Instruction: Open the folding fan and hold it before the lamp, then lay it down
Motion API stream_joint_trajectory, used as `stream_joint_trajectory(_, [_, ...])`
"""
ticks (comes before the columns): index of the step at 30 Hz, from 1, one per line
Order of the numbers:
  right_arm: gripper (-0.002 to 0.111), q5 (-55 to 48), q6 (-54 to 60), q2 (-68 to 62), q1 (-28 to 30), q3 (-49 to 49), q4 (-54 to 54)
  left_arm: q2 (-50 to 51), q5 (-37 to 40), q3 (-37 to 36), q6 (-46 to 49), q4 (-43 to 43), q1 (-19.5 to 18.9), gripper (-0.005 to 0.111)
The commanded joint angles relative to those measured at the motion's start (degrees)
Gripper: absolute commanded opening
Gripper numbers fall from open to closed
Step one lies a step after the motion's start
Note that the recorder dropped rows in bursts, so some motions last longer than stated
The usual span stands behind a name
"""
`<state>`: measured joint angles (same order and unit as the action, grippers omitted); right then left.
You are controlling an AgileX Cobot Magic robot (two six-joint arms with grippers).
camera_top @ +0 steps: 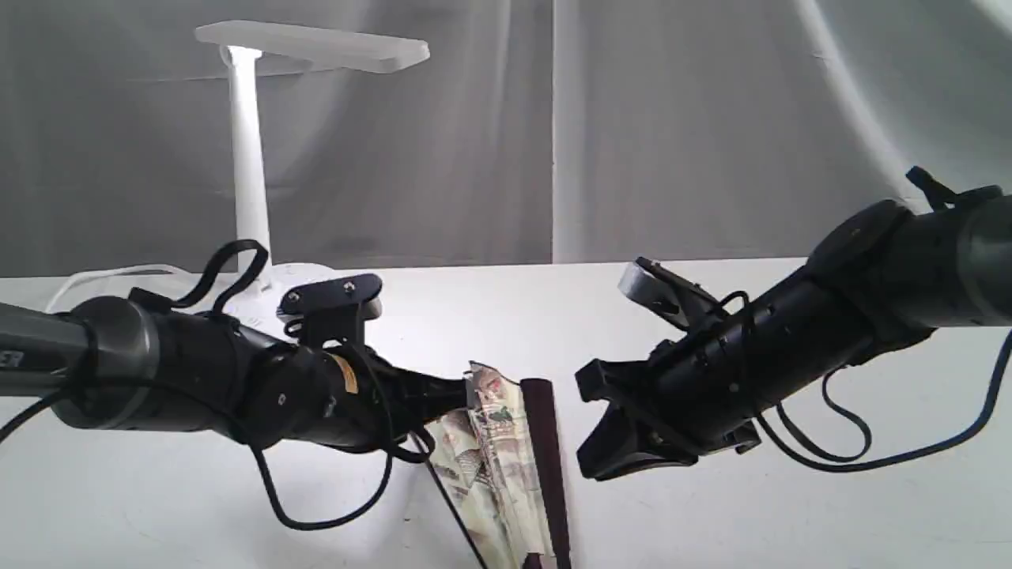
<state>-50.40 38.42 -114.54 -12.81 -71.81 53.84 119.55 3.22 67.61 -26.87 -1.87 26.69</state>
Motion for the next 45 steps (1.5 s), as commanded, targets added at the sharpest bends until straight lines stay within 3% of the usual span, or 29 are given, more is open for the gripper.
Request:
stream_joint_trajectory(1, [0.022,1.8,1.0,0.2,0.2,0.0,0.2,1.9,-3.8,0.0,-0.1,0.5,0.2,0.000])
stream_joint_trajectory(7, [0.040,4.6,0.5,0.2,0.2,0.0,0.2,4.9,-3.2,2.7,-1.6,0.5,0.2,0.000])
stream_joint_trajectory(14, [0.048,6.9,0.3,-5.3,0.2,0.0,2.2,7.0,1.9,5.4,-1.7,0.5,0.2,0.000])
stream_joint_trajectory(33, [0.048,4.4,11.4,-9.9,0.2,-0.3,23.2,7.0,4.3,5.4,-1.6,0.5,0.2,0.000])
stream_joint_trajectory(41, [0.048,4.5,12.2,-9.9,0.2,-0.3,24.6,7.0,4.3,5.4,-1.6,0.5,0.2,0.000])
stream_joint_trajectory(45, [0.058,4.7,13.0,-9.9,0.2,-0.3,25.4,7.0,4.3,5.4,-1.6,0.5,0.2,0.000])
